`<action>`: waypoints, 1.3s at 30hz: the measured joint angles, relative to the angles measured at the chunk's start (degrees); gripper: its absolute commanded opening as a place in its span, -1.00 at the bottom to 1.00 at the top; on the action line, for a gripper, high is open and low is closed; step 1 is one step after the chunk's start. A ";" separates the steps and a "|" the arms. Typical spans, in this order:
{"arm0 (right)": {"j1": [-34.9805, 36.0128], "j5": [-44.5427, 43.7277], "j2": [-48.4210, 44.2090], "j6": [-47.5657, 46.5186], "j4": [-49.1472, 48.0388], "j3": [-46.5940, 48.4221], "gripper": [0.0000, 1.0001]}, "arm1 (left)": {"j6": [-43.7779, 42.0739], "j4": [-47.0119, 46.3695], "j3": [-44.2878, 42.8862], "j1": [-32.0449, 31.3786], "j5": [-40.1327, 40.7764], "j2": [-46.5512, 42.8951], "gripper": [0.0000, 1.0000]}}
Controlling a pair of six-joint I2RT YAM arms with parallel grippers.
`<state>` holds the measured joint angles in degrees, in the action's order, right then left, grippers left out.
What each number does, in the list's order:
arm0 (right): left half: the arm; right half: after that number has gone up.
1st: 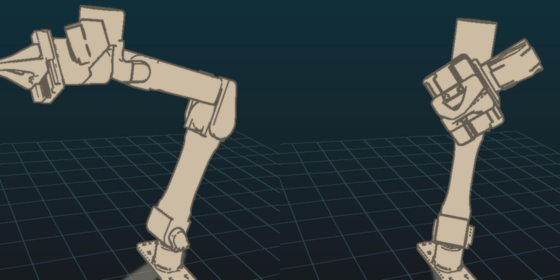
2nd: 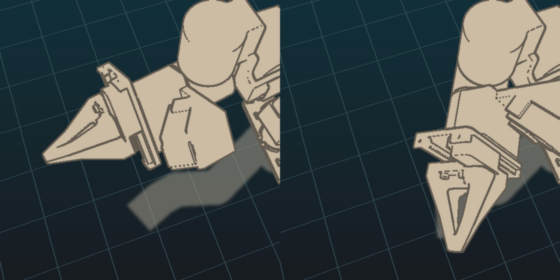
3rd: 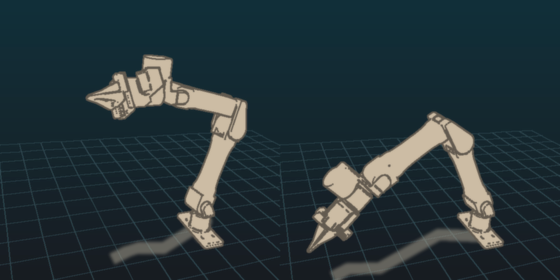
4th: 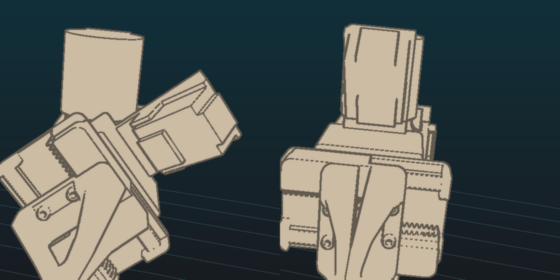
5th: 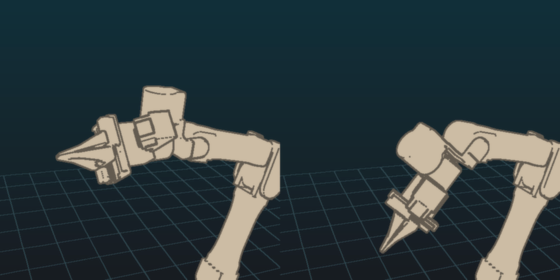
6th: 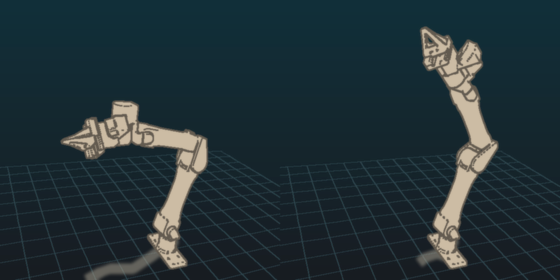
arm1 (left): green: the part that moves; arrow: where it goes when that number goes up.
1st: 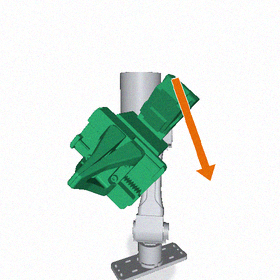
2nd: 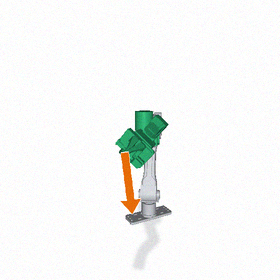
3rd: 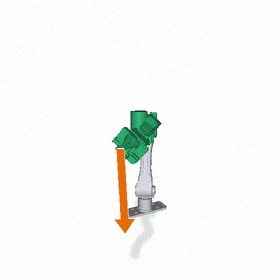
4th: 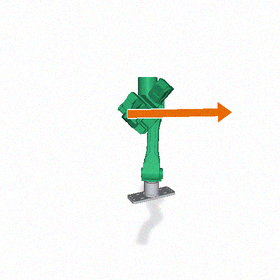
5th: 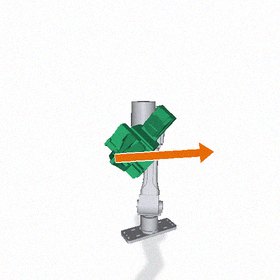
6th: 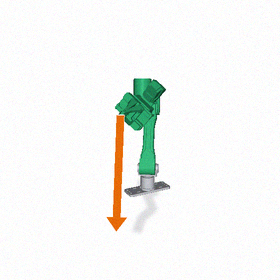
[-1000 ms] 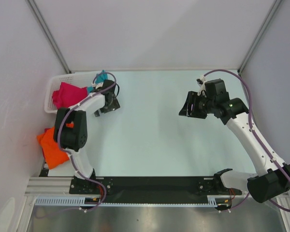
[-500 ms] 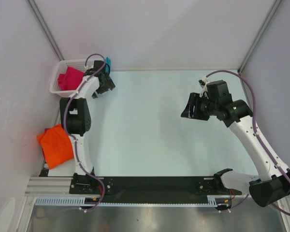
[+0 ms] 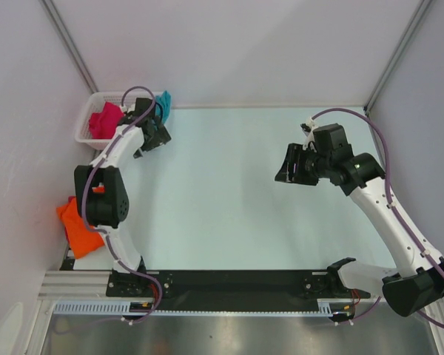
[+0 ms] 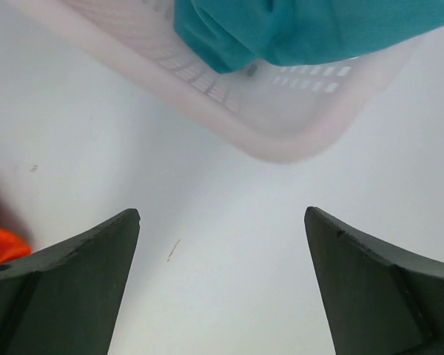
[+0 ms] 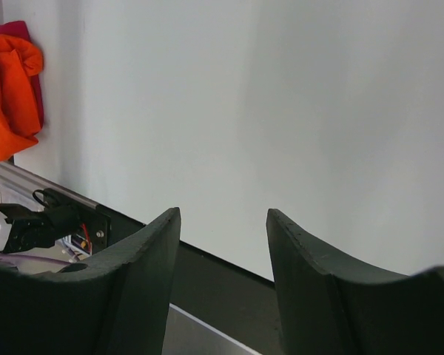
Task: Fold and stack the t-shirts
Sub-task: Grab crumpled tshirt from bin with the left arm
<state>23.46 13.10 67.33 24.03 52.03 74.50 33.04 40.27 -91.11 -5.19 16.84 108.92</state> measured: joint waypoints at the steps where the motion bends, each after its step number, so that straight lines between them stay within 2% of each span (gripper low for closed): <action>1: 0.00 0.00 0.00 0.02 0.00 0.00 0.11 | 0.24 -0.02 1.01 -0.39 0.74 -2.10 0.98; 7: 0.09 -0.02 0.00 0.39 -0.09 -0.11 0.11 | 1.05 -0.79 2.38 -1.33 3.72 -11.47 0.97; 16: 0.72 -0.02 -0.07 1.05 -0.50 -1.27 0.11 | -5.14 -9.16 1.70 -2.16 -2.36 -11.45 0.98; 21: 0.85 -0.61 -0.72 1.01 -0.02 -1.27 0.11 | -11.69 -13.33 -5.44 -2.47 -2.38 -3.80 0.99; 28: 0.68 -1.86 -2.51 0.98 1.66 -1.25 0.11 | -17.73 -13.94 -14.14 -2.27 2.19 8.15 0.99; 36: 0.63 -2.82 -2.54 0.87 4.02 -1.20 0.10 | -19.19 -12.68 -19.43 -0.09 3.13 13.88 0.97; 39: 0.63 -2.84 -2.51 0.92 4.09 -1.20 0.10 | -19.08 -12.39 -21.03 1.16 3.10 14.75 0.86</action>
<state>24.10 10.26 64.82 24.95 56.12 73.30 13.96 27.88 -112.14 -4.03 19.94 123.68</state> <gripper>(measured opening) 0.554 0.976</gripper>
